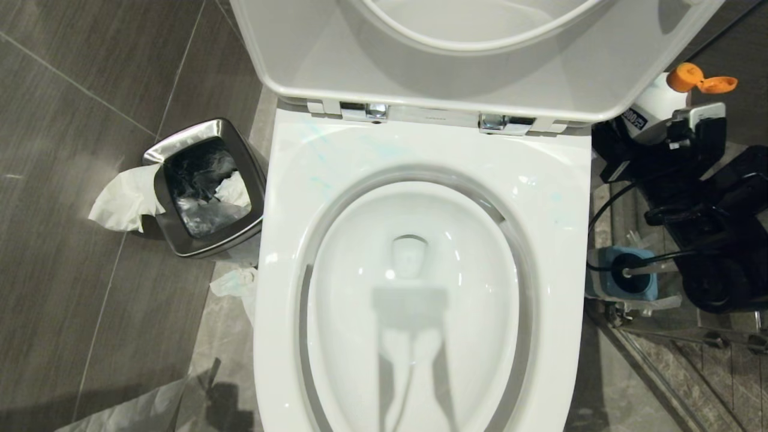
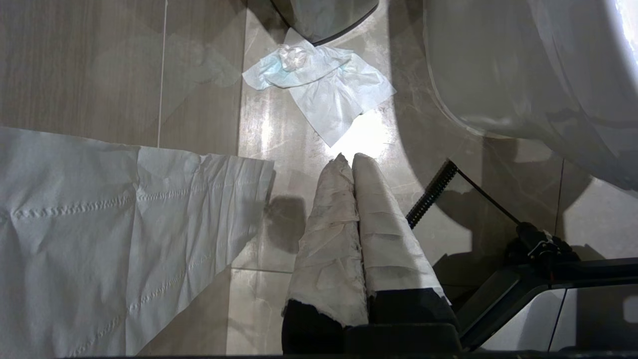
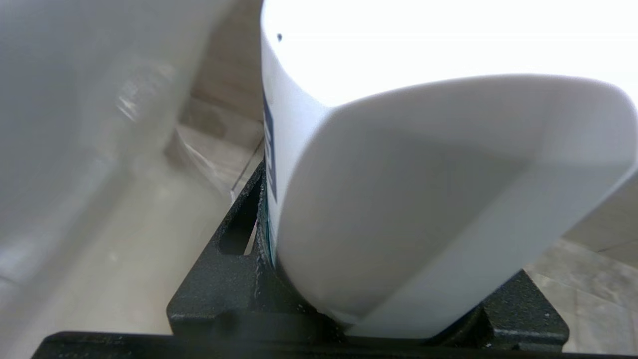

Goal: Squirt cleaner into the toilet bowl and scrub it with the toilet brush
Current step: Pour in the cleaning agent

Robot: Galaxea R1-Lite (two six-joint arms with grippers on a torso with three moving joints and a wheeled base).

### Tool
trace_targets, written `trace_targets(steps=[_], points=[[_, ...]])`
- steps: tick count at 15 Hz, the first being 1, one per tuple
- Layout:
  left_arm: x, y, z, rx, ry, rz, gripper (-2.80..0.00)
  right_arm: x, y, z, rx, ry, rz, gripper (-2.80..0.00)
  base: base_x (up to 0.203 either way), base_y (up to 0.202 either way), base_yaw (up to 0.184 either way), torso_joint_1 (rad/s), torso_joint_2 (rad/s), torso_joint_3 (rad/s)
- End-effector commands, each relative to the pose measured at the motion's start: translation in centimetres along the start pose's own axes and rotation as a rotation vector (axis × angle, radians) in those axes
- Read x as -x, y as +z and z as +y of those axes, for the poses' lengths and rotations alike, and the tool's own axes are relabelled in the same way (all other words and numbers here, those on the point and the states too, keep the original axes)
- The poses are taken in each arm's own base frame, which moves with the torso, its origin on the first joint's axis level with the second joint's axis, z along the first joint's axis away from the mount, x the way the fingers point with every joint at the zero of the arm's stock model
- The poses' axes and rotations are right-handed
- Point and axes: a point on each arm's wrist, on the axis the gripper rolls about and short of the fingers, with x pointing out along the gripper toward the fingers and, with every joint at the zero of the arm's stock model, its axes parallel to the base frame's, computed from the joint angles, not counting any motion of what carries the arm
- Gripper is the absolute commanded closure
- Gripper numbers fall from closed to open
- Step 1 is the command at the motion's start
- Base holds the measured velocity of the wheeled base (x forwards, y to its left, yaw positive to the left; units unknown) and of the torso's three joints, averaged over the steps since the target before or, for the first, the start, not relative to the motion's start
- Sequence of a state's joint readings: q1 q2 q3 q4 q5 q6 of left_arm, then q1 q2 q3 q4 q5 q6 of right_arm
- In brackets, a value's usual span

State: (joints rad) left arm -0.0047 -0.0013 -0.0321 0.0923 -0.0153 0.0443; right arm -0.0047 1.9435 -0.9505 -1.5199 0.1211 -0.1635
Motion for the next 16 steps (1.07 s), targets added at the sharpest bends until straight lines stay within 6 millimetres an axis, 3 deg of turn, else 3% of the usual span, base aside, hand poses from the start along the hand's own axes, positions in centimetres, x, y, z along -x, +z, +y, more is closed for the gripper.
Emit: trace_targets(steps=[1, 9, 16], points=[[0.0, 0.0, 0.0, 0.000, 0.000, 0.002, 0.00, 1.1, 3.6, -0.5, 0.005, -0.013, -0.067, 0.00, 0.000, 0.000, 0.000, 0.000, 0.00, 0.000], [0.0, 0.0, 0.0, 0.003, 0.002, 0.002, 0.00, 5.3, 9.7, -1.1, -0.018, -0.071, -0.146, 0.00, 0.000, 0.000, 0.000, 0.000, 0.00, 0.000], [0.0, 0.1, 0.0, 0.039, 0.013, -0.014, 0.00, 6.4, 11.0, -1.5, -0.004, -0.090, -0.166, 0.00, 0.000, 0.000, 0.000, 0.002, 0.00, 0.115]])
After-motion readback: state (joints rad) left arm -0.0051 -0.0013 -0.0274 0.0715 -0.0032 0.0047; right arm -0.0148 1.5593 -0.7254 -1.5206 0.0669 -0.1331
